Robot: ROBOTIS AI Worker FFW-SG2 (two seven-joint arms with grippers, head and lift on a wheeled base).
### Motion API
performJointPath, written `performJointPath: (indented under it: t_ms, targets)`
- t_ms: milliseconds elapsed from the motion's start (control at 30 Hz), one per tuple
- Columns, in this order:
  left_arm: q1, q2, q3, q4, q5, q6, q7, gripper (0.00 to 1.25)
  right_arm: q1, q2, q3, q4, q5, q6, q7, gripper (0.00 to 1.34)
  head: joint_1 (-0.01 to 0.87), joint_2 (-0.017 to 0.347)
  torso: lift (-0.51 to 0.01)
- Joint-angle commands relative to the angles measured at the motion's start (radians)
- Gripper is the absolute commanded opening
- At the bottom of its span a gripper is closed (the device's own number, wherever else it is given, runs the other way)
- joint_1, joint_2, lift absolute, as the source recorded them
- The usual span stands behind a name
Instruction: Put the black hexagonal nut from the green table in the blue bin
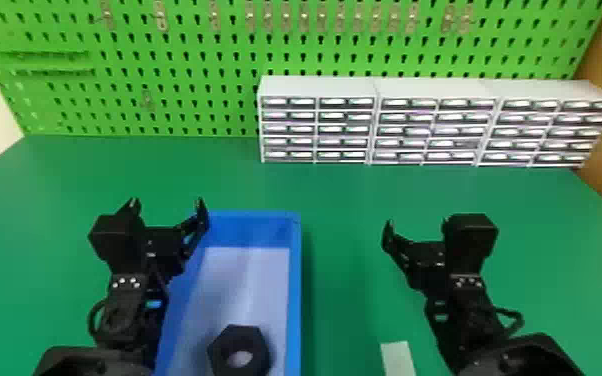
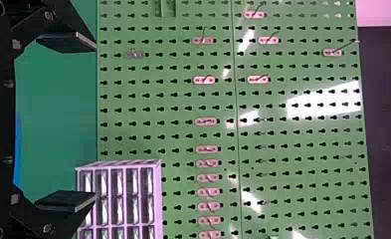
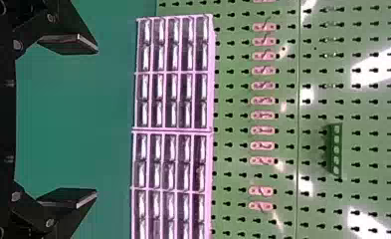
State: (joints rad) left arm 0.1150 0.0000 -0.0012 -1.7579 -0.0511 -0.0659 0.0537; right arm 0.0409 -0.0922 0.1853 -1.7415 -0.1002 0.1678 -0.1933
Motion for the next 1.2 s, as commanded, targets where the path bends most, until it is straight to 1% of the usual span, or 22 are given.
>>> performJointPath:
  t_ms: [0,367,733,900,1167]
  targets:
    - [0.002,-0.003,0.000,0.000,0.000,0.000,0.000,1.03,-0.001,-0.001,-0.003,0.003,-0.021,-0.010,-0.005,1.07,0.657,0.057,-0.095]
    - [0.015,-0.003,0.006,-0.005,0.004,-0.002,0.000,1.03,0.010,-0.001,-0.023,-0.006,-0.024,-0.025,-0.008,1.07,0.657,0.057,-0.095]
    - [0.051,-0.003,0.033,-0.054,0.004,0.000,0.002,1.03,0.027,-0.001,-0.044,-0.033,-0.030,-0.019,-0.008,1.07,0.657,0.057,-0.095]
    - [0.060,-0.003,0.036,-0.064,0.004,0.000,0.002,1.03,0.039,-0.009,-0.058,-0.056,-0.038,-0.010,-0.008,1.07,0.657,0.057,-0.095]
    - [0.071,-0.003,0.036,-0.069,0.000,0.000,0.002,1.03,0.043,-0.011,-0.066,-0.066,-0.041,-0.005,-0.008,1.07,0.657,0.057,-0.095]
